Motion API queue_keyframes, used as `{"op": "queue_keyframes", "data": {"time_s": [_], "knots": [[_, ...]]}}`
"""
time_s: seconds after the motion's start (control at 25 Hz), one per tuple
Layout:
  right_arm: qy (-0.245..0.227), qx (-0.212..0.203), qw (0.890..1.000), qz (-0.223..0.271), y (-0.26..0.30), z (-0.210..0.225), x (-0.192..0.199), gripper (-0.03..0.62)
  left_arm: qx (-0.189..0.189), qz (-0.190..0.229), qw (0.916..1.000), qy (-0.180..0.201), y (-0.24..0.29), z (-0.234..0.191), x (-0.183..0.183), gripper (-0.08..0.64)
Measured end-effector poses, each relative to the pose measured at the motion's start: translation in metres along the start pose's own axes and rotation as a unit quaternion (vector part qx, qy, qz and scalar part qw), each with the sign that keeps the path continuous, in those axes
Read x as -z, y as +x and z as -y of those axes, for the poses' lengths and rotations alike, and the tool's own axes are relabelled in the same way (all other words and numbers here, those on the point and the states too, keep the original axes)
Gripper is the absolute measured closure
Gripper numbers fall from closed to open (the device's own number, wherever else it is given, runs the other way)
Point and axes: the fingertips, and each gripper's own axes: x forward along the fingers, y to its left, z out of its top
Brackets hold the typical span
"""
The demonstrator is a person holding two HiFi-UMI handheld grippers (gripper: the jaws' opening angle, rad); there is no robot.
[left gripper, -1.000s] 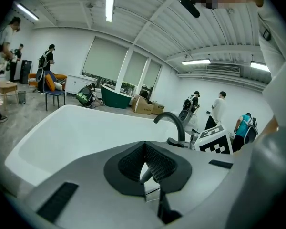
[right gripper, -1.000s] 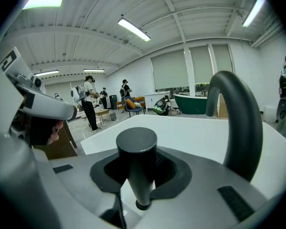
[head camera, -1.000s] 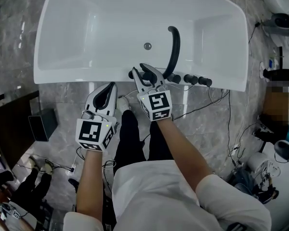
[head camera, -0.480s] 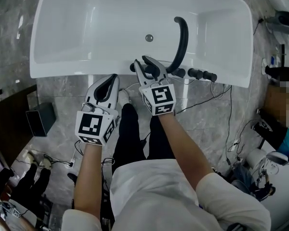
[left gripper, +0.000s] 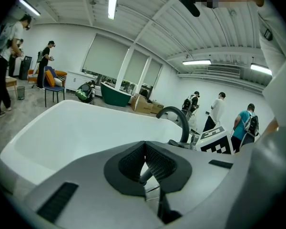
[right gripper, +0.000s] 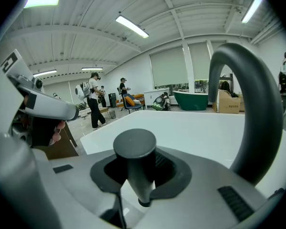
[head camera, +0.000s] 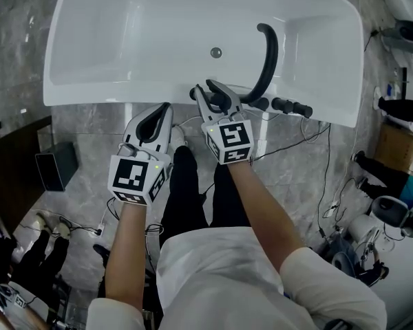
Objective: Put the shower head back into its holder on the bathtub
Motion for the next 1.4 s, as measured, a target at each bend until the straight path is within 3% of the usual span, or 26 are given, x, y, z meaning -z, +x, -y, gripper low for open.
{"op": "queue_keyframes", "data": {"time_s": [0.92,1.4], "knots": [[-0.025,-0.014,0.999,-0.018,0.015,-0.009,0.017,0.475,-0.010,-0.006,0.9999,-0.001,0.001,-0.002,0.002,0.549],[-0.039,-0.055,0.997,-0.041,0.014,-0.025,0.016,0.355,-0.023,0.002,0.9997,0.001,-0.009,0.002,-0.007,0.549]]}}
